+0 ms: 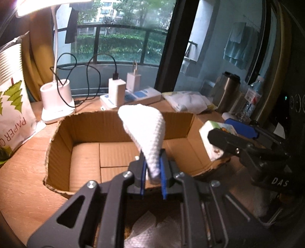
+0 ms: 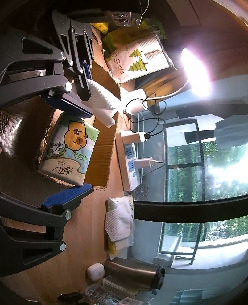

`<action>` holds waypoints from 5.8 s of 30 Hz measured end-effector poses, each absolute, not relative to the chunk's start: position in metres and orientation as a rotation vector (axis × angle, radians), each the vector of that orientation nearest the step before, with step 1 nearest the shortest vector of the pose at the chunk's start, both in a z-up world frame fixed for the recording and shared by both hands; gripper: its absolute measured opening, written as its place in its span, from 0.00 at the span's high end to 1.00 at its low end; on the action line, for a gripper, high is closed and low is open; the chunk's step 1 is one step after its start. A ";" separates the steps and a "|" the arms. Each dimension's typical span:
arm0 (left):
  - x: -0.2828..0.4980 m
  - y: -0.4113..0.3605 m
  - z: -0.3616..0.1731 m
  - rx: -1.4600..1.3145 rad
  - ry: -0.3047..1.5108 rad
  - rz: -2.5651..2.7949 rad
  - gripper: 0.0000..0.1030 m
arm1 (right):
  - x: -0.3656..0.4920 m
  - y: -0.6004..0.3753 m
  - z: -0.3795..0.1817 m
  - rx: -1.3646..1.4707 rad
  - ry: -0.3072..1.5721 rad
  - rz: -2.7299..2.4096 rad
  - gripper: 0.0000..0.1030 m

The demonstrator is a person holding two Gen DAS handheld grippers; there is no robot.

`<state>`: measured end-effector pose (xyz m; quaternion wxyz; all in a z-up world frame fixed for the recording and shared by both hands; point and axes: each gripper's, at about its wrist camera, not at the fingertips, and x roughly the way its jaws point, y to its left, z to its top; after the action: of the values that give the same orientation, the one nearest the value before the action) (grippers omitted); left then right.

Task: Organize soft objects
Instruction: 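Carry the tissue pack into the box with the right gripper while the left gripper lifts the white towel, then open the right gripper to drop the tissue pack and withdraw, then grasp the white towel with the right gripper from the left gripper, then carry the white towel into the box with the right gripper and release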

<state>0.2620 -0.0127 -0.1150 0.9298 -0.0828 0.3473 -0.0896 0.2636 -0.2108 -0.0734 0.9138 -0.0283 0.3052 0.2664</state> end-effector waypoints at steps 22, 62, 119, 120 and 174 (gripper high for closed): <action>0.221 0.013 -0.085 -0.202 0.625 -0.100 0.34 | 0.241 -0.212 -0.052 -0.066 0.597 0.528 0.16; 0.113 0.007 -0.069 -0.176 0.576 -0.097 0.33 | 0.139 -0.230 -0.043 -0.077 0.568 0.501 0.16; 0.091 0.090 -0.148 -0.312 0.696 -0.140 0.33 | 0.179 -0.023 -0.115 -0.348 0.858 0.818 0.56; 0.091 0.090 -0.147 -0.312 0.697 -0.138 0.33 | 0.177 -0.023 -0.113 -0.351 0.843 0.828 0.65; 0.174 0.116 -0.116 -0.329 0.599 -0.047 0.33 | 0.286 -0.067 -0.086 -0.276 0.712 0.620 0.89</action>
<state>0.1740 0.1160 -0.1156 0.9418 -0.1615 0.2938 -0.0232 0.2856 -0.0665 -0.0858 0.8815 -0.1326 0.3419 0.2975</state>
